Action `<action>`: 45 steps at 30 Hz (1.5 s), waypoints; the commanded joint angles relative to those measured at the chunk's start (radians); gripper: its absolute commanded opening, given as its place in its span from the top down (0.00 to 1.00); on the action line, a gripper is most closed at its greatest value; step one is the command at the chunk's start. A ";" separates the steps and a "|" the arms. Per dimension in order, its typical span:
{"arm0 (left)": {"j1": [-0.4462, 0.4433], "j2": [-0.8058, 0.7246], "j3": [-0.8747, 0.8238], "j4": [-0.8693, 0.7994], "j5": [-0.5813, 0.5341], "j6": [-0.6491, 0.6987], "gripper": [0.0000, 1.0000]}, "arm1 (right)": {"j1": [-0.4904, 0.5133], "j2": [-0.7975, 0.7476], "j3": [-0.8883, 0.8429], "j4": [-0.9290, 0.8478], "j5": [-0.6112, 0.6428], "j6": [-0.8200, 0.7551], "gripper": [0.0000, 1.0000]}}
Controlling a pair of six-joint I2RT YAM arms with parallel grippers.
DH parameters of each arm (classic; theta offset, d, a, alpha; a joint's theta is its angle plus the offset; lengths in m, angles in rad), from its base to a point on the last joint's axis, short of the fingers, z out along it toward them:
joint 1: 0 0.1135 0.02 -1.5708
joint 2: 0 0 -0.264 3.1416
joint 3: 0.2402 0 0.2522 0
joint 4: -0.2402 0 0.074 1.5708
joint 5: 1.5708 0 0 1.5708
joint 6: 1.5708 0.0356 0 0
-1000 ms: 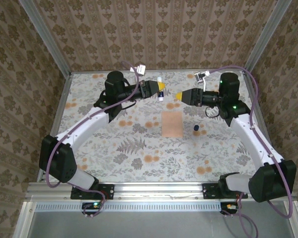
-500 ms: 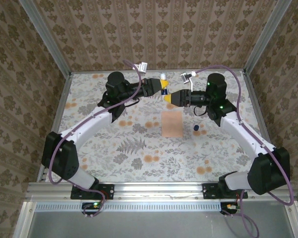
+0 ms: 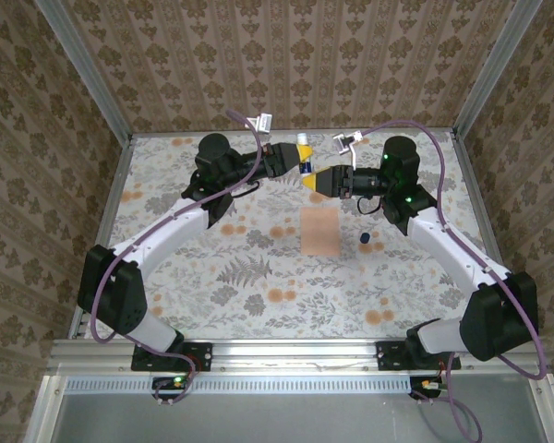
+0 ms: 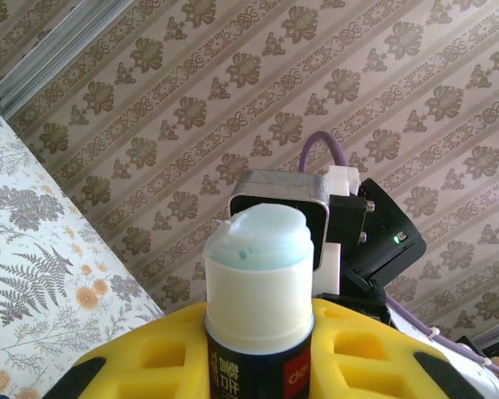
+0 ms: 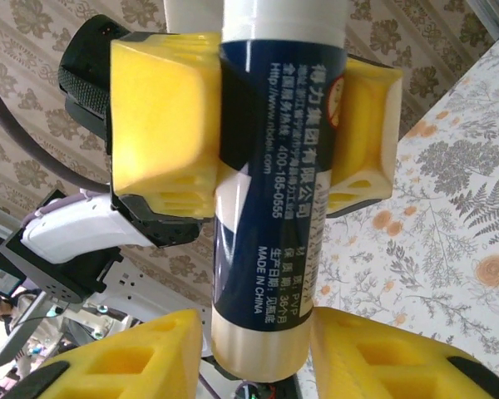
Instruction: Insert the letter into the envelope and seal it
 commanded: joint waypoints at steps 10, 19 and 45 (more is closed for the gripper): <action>-0.008 0.014 0.001 0.080 -0.013 -0.032 1.00 | 0.010 0.007 0.027 0.050 0.018 0.000 0.75; -0.020 0.021 -0.004 0.091 -0.020 -0.038 1.00 | 0.010 0.017 0.038 0.053 0.019 -0.002 0.73; -0.122 0.004 0.158 -0.500 -0.230 0.317 1.00 | 0.215 -0.044 0.219 -0.515 0.603 -0.387 0.86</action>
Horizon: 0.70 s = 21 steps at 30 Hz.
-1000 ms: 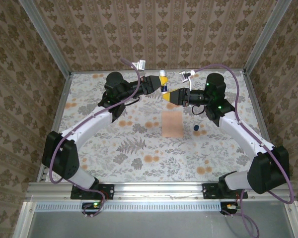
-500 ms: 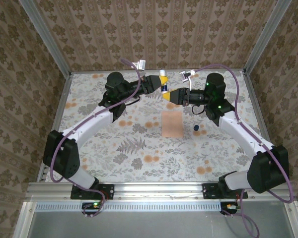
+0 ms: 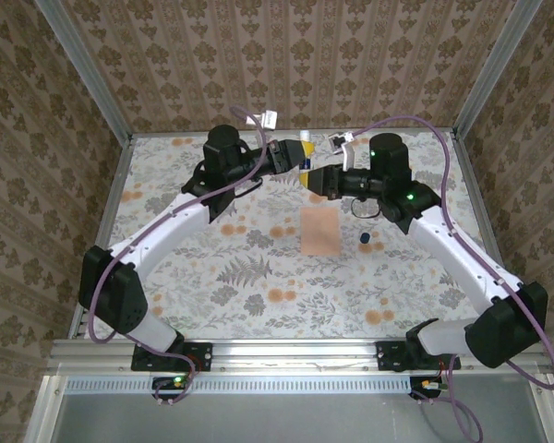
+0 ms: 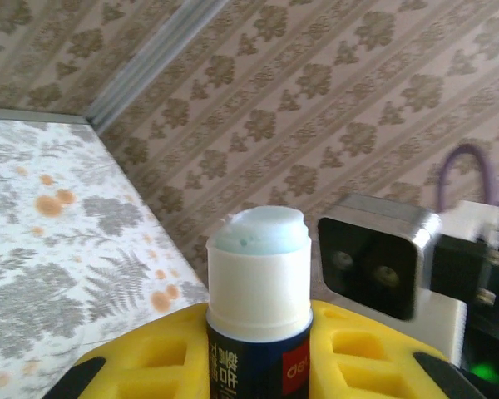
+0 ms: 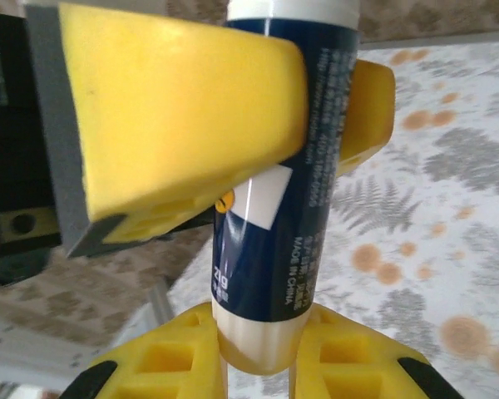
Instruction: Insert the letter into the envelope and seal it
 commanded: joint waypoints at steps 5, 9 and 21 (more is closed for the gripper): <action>-0.131 0.005 0.087 -0.290 -0.184 0.119 1.00 | 0.203 0.024 0.087 -0.083 0.429 -0.138 0.87; -0.170 0.003 0.094 -0.331 -0.285 0.105 1.00 | 0.271 0.040 0.078 -0.052 0.605 -0.143 0.87; -0.175 -0.017 0.030 -0.269 -0.309 0.051 1.00 | 0.330 0.034 0.067 -0.037 0.732 -0.163 0.86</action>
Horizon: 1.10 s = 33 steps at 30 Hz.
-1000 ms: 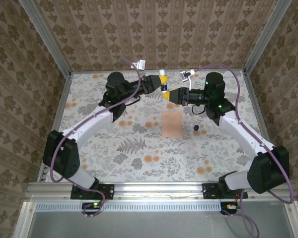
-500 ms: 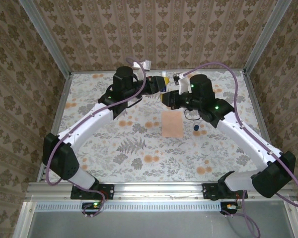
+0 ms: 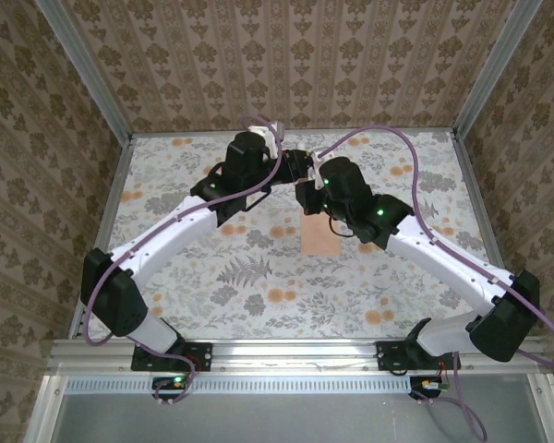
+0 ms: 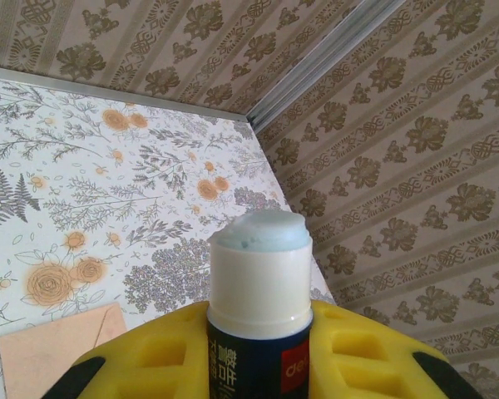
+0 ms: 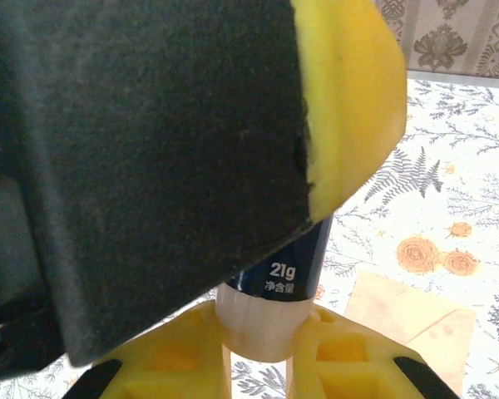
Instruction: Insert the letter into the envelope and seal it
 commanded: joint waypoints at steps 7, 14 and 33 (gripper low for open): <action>0.083 -0.049 -0.176 0.415 0.399 -0.166 1.00 | -0.214 -0.060 0.053 -0.011 -0.589 0.089 0.44; 0.169 -0.070 -0.211 0.589 0.570 -0.185 1.00 | -0.536 -0.159 -0.070 0.118 -1.155 0.243 0.31; 0.138 0.041 -0.191 0.958 0.618 -0.400 1.00 | -0.460 -0.040 -0.195 0.728 -1.263 0.478 0.34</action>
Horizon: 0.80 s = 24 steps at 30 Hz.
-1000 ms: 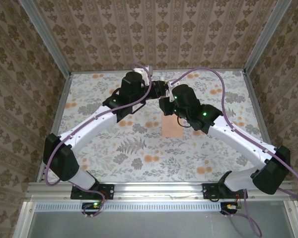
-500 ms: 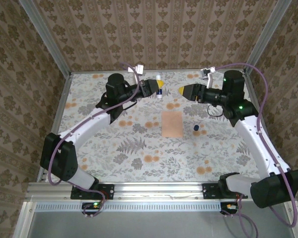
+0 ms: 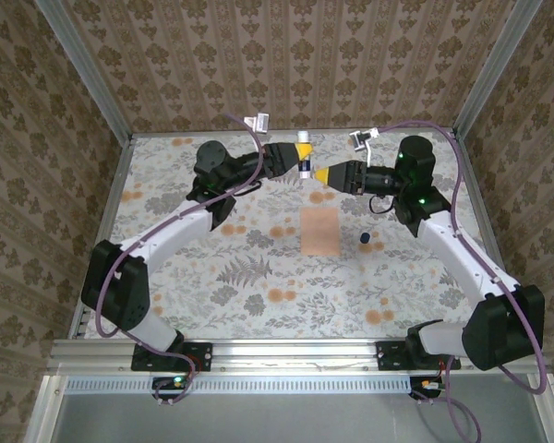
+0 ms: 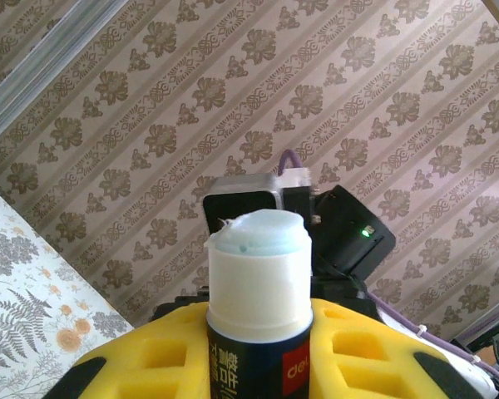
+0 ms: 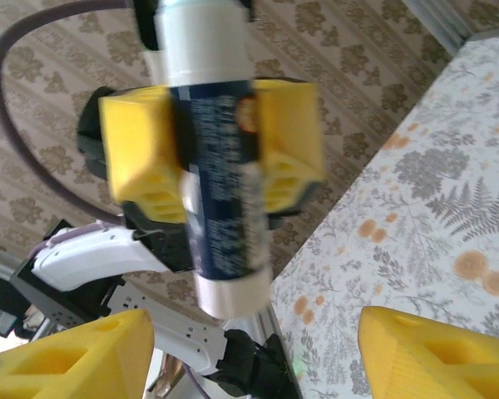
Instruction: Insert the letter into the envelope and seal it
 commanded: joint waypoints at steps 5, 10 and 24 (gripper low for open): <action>-0.008 0.018 0.022 0.103 -0.008 -0.048 1.00 | 0.060 0.041 0.037 0.114 -0.009 0.014 0.38; -0.008 0.014 0.017 0.104 -0.016 -0.051 1.00 | 0.071 0.052 0.044 0.125 0.000 0.013 0.45; -0.009 0.013 -0.001 0.099 -0.024 -0.061 1.00 | 0.074 0.040 0.042 0.140 0.044 0.006 0.73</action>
